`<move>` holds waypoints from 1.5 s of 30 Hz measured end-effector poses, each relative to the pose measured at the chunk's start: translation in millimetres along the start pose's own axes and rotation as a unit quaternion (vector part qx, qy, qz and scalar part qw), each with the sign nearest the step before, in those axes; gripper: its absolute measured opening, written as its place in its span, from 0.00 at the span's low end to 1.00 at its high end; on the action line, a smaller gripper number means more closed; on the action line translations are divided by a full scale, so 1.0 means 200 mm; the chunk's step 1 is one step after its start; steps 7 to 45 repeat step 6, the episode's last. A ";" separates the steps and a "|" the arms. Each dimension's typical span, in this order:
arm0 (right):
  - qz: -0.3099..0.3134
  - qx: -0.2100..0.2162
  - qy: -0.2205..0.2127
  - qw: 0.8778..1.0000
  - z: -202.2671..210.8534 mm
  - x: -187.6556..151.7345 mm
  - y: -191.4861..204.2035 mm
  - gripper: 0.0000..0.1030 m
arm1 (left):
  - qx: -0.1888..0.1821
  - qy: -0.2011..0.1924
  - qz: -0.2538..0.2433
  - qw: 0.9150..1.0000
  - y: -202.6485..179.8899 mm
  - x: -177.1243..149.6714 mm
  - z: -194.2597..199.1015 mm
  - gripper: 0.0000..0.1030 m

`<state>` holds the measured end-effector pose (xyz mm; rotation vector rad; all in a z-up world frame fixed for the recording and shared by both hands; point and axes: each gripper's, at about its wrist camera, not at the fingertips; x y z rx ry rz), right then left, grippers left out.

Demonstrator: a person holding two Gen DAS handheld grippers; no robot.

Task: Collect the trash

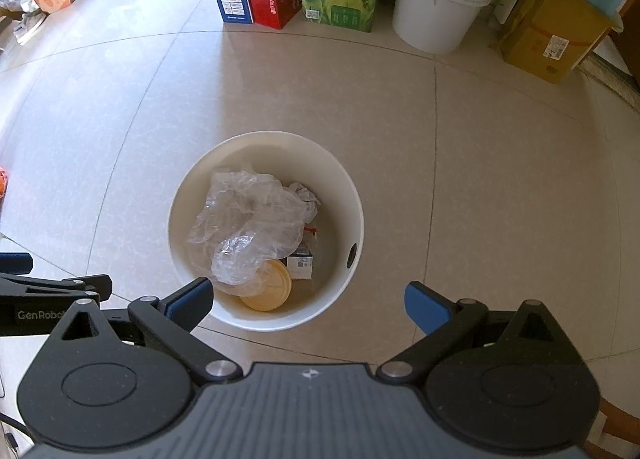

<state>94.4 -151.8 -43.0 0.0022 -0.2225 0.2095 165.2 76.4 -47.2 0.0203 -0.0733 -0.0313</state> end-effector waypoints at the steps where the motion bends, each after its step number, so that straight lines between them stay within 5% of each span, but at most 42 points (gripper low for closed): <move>1: 0.000 0.000 0.000 1.000 0.00 0.00 0.00 1.00 | 0.000 0.000 -0.001 1.000 0.00 0.00 0.00 0.91; 45: -0.001 -0.002 0.001 1.000 -0.01 0.00 0.00 1.00 | 0.001 0.002 -0.001 1.000 -0.01 0.00 -0.01 0.91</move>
Point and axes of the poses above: each gripper's, at about its wrist camera, not at the fingertips, and z roughly against the way its jaws point, y to its left, x to its top, and after that the axes turned 13 degrees about z, right-handed
